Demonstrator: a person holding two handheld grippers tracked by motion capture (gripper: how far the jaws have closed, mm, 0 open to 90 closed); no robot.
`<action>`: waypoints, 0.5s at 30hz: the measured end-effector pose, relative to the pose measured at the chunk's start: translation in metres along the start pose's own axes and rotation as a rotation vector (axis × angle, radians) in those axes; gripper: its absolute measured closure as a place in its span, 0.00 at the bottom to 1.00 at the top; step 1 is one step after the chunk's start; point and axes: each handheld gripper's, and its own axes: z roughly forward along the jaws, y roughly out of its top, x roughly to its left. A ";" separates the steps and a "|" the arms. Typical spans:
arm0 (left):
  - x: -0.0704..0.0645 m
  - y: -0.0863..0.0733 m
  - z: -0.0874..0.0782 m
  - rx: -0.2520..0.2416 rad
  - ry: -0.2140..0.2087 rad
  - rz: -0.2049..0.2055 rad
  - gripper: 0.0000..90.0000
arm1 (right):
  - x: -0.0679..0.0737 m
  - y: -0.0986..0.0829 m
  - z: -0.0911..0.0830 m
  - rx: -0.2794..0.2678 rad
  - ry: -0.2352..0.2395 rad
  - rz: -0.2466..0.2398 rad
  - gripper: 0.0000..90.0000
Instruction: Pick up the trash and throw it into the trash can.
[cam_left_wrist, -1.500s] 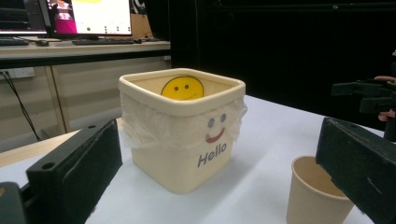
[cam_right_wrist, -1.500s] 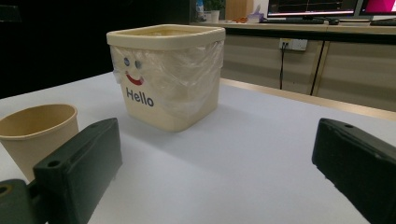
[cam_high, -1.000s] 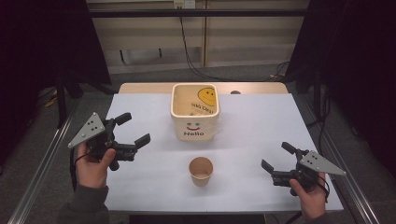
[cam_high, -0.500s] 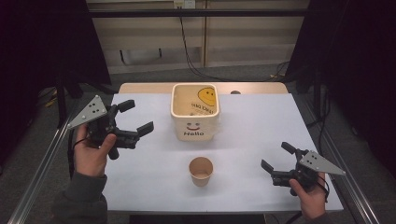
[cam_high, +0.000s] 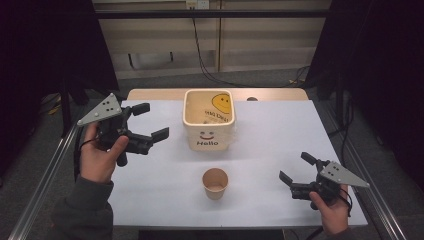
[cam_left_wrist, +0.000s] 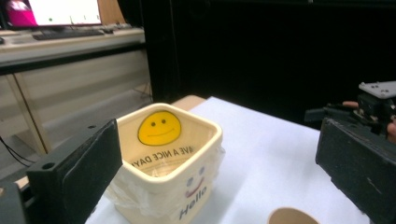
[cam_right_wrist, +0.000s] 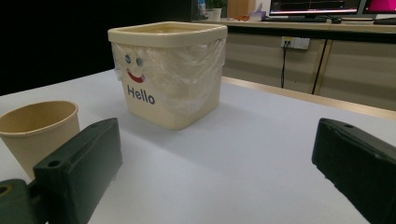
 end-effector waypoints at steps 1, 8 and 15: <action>0.000 0.002 0.002 0.016 -0.006 0.003 0.00 | 0.000 0.000 0.000 0.000 0.000 0.000 0.01; -0.003 0.012 0.016 0.116 -0.049 0.015 0.00 | 0.000 0.000 0.000 -0.001 0.001 0.002 0.01; -0.008 0.022 0.028 0.188 -0.079 0.021 0.00 | 0.000 0.000 0.000 0.002 0.000 -0.001 0.01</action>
